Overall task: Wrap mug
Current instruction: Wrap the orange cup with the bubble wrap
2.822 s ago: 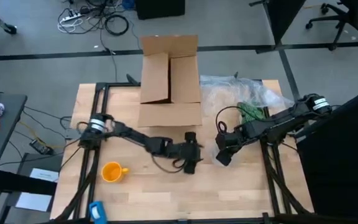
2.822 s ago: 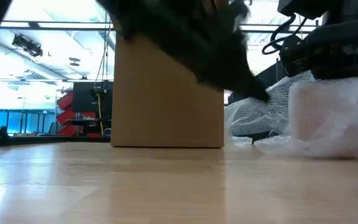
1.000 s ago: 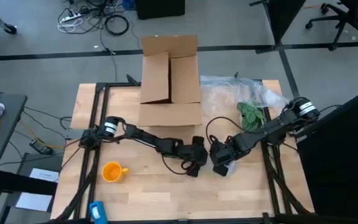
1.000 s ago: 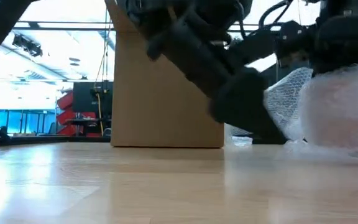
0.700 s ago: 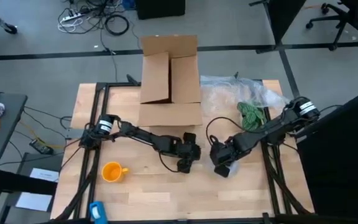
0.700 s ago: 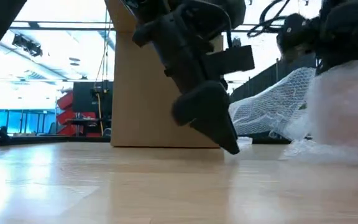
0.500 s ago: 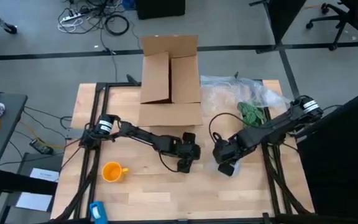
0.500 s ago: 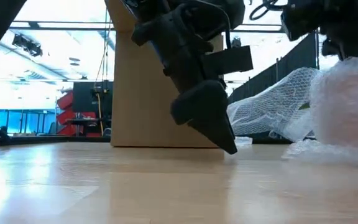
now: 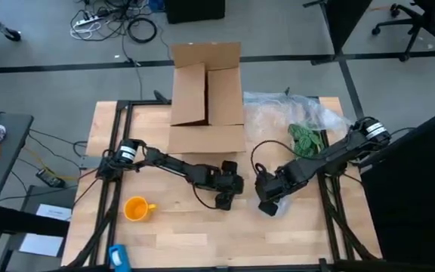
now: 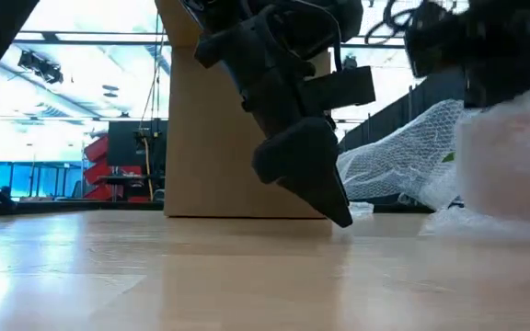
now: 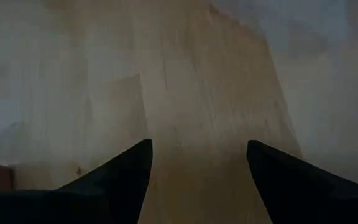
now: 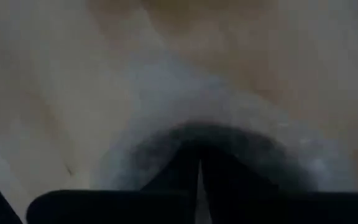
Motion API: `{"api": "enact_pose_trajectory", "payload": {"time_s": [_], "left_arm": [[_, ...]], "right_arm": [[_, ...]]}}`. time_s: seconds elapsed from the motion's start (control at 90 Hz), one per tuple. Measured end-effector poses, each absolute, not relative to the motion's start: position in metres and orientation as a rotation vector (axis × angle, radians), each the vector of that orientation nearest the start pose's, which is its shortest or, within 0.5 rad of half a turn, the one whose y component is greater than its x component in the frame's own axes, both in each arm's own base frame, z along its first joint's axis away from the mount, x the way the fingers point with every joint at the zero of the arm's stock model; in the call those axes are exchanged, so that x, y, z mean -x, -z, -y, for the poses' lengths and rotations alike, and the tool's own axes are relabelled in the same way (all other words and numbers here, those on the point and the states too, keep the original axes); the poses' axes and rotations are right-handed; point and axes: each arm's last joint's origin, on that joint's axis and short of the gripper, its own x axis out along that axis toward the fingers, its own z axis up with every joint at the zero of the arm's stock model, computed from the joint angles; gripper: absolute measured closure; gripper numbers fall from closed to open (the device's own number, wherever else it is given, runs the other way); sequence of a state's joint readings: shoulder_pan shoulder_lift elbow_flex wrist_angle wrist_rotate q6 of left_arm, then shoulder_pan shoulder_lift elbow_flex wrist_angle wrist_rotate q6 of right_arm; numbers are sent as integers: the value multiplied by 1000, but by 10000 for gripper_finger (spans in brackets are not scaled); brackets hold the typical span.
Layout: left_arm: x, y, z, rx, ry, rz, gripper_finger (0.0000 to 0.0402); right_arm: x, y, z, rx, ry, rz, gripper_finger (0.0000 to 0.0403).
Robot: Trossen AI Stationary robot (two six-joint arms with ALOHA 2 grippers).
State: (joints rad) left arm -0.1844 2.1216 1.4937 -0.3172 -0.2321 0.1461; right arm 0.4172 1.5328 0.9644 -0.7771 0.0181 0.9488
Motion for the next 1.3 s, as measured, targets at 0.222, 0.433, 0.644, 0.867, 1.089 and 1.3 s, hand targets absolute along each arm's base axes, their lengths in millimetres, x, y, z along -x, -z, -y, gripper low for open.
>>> {"api": "enact_pose_trajectory", "payload": {"time_s": [0.222,0.433,0.644,0.867,1.089,1.3], "left_arm": [[-443,-156,76,-327,24,-912,154],[-443,-157,76,-327,21,-907,154],[-444,-157,76,-325,18,-894,154],[-444,-157,76,-323,17,-893,154],[-444,-157,76,-320,14,-893,154],[-445,-158,76,-319,13,-885,154]], "right_arm": [[-241,-175,-105,-484,328,-1402,403],[-239,-207,-106,-461,308,-1409,403],[-233,-243,-107,-412,408,-1459,403],[-221,-237,-106,-371,548,-1473,403],[-218,-190,-102,-371,552,-1470,403],[-222,-193,-108,-370,502,-1470,403]]}}
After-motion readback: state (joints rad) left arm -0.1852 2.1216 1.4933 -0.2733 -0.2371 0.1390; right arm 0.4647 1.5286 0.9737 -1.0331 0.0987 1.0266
